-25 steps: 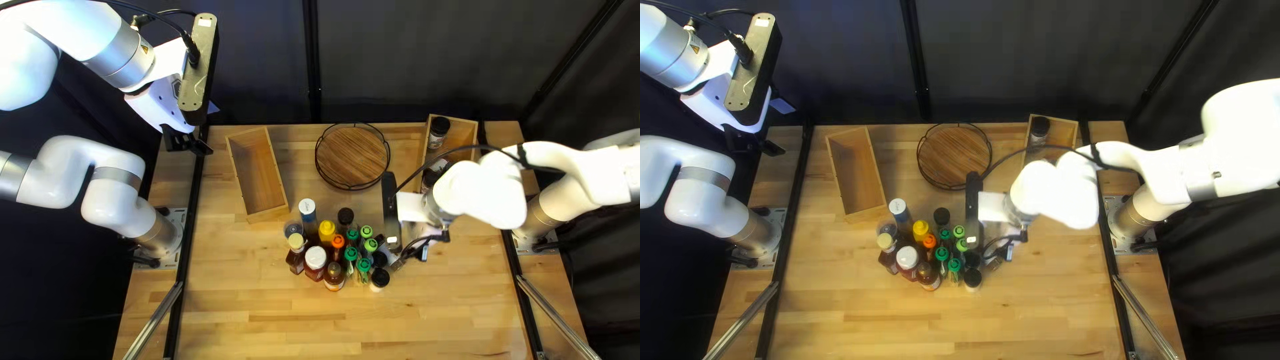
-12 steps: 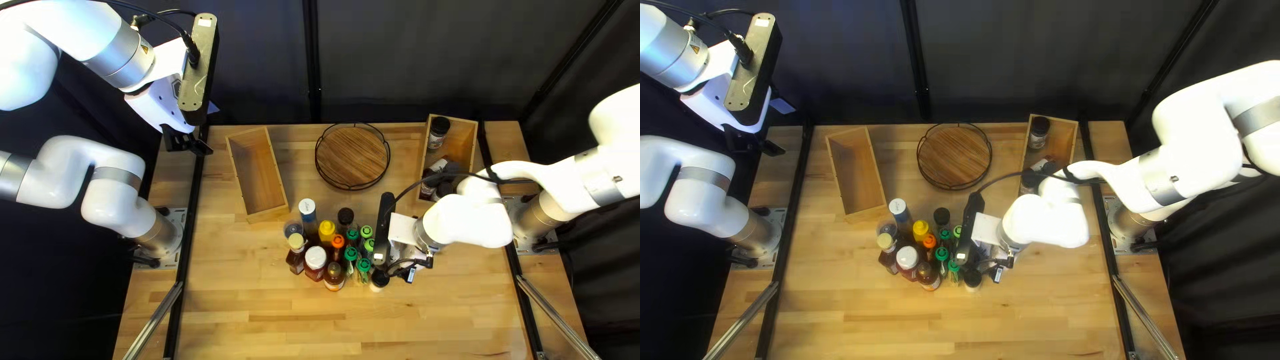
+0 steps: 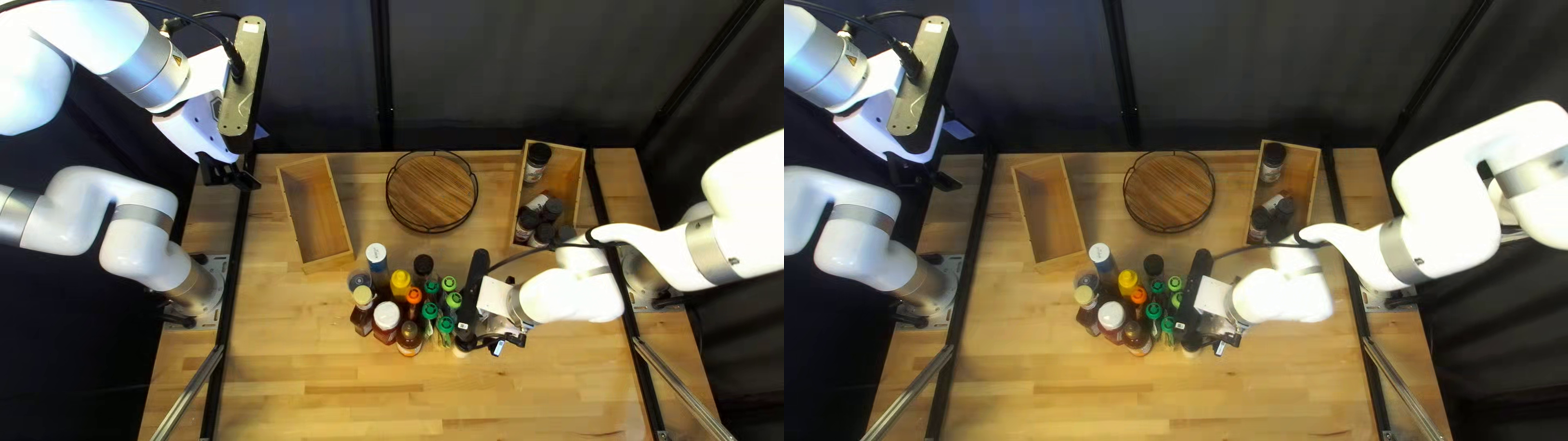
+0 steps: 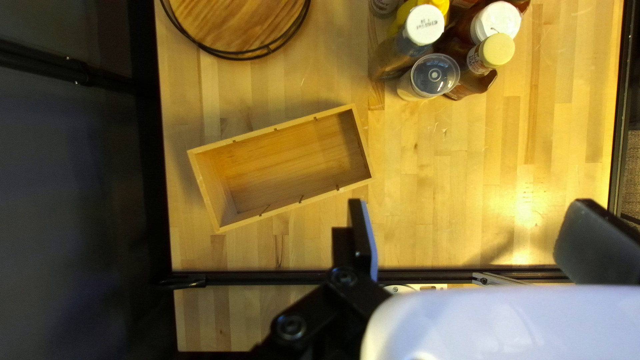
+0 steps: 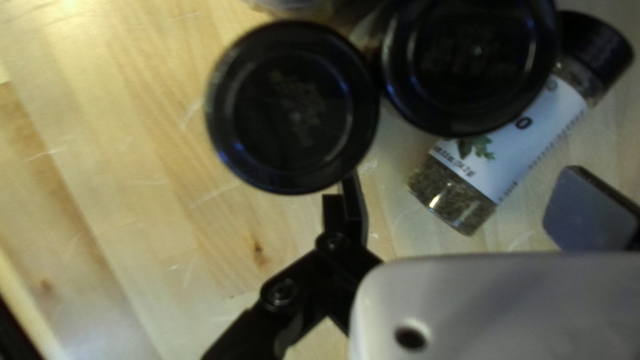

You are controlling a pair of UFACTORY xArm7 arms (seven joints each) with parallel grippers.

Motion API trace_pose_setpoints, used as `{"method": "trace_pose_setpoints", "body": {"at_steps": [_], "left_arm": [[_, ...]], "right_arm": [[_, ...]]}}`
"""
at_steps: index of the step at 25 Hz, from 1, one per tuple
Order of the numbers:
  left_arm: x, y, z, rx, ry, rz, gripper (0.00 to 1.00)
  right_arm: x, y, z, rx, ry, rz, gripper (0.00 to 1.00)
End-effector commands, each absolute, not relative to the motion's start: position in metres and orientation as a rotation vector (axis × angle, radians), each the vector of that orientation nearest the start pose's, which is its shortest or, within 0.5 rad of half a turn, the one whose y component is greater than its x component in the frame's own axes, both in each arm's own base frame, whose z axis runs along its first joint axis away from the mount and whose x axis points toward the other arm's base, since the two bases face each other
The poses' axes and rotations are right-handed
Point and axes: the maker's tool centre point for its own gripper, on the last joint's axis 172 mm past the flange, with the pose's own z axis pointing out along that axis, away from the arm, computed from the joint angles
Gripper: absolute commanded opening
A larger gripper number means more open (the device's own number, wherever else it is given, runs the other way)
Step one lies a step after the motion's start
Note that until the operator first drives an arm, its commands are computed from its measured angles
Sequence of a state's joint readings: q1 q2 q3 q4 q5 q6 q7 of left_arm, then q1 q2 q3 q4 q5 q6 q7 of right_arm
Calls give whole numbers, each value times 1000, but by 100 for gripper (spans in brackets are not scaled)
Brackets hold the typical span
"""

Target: Separate condiments, baby food and spices and place it in 3 different racks/containers

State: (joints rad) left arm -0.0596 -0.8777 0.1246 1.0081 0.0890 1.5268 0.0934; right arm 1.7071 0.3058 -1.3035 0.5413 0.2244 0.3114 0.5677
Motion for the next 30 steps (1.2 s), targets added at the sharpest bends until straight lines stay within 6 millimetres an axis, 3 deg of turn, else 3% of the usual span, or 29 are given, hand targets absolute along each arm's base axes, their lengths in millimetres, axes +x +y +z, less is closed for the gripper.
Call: {"method": "trace_pose_setpoints", "body": {"at_steps": [1,8,10,13,14,21,30], "left_arm": [[275,46,446,-3078,68,-550,100],[275,46,446,-3078,68,-550,100],[275,46,446,-3078,68,-550,100],[275,46,446,-3078,68,-550,100],[275,46,446,-3078,68,-550,100],[275,46,446,-3078,68,-550,100],[275,46,446,-3078,68,-550,100]], "right_arm": [[403,100,31,-3164,581,-439,100],[405,97,25,-3155,616,-455,100],[406,97,22,-3153,624,-455,90],[406,97,19,-3149,637,-456,11],[407,97,19,-3148,641,-458,7],[401,100,25,-3147,646,-456,1],[361,99,71,-3172,694,-494,1]]}}
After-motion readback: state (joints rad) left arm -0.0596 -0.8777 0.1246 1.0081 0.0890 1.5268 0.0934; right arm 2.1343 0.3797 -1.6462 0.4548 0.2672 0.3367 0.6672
